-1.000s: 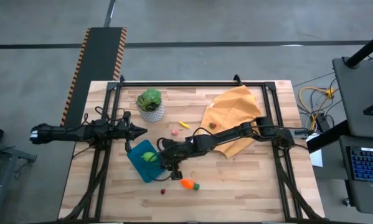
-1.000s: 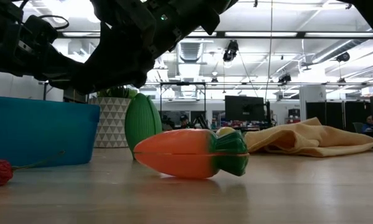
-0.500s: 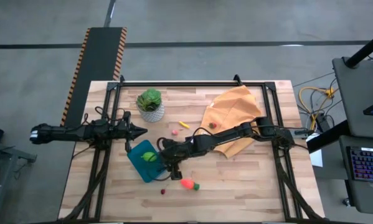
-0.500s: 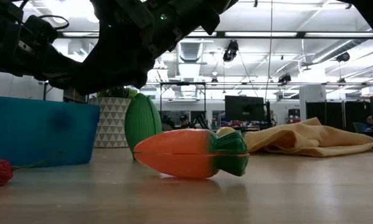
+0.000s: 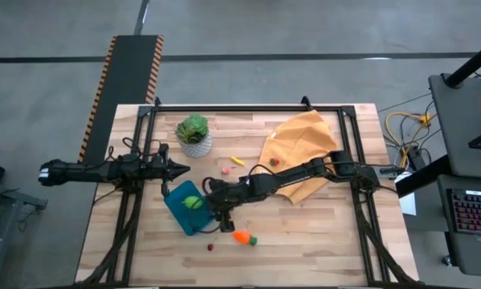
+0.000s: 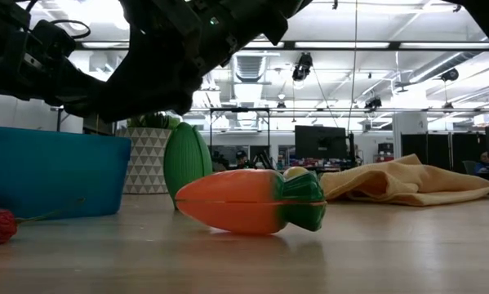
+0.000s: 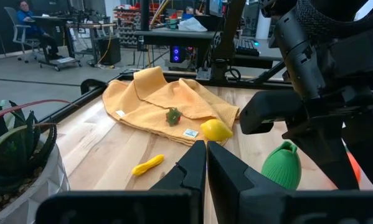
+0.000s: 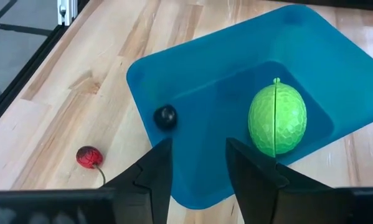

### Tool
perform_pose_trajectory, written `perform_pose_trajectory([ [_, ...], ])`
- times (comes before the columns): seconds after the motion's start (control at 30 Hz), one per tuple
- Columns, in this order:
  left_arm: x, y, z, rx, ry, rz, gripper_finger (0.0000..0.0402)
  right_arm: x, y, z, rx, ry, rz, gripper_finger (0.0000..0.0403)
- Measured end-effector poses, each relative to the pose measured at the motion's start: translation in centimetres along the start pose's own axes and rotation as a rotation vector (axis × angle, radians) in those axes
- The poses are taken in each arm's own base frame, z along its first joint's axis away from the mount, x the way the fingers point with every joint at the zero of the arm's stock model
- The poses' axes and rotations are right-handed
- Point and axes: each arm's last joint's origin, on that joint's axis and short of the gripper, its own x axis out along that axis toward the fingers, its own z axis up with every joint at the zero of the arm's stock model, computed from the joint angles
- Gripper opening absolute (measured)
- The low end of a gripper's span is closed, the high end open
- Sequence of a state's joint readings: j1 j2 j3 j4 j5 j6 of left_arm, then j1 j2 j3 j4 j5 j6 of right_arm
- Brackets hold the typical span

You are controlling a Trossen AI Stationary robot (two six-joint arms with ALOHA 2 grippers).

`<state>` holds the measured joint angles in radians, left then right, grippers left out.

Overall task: Pick and placing Produce into tupperware
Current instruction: Put the red strawberry into the blue bin

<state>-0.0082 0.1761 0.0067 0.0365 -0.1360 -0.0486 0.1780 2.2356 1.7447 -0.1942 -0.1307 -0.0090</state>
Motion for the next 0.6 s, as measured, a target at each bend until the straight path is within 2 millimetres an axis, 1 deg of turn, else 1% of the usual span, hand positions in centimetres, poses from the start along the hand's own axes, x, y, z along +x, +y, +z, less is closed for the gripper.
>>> perform_pose_trajectory([
  [0.17,0.0,0.0,0.0,0.002,0.0,0.0,0.0,-0.1,-0.3,0.7,-0.036,-0.075,-0.044,0.0141],
  [0.3,0.0,0.0,0.0,0.002,0.0,0.0,0.0,-0.7,-0.7,1.8,-0.065,-0.163,-0.061,0.0137],
  [0.43,0.0,0.0,0.0,0.002,-0.001,0.0,0.0,-2.6,-0.8,3.8,-0.12,-0.27,-0.078,0.0137],
  [0.6,0.0,0.0,0.0,0.002,-0.002,0.0,0.0,-6.2,-1.0,6.2,-0.193,-0.358,-0.108,0.0137],
])
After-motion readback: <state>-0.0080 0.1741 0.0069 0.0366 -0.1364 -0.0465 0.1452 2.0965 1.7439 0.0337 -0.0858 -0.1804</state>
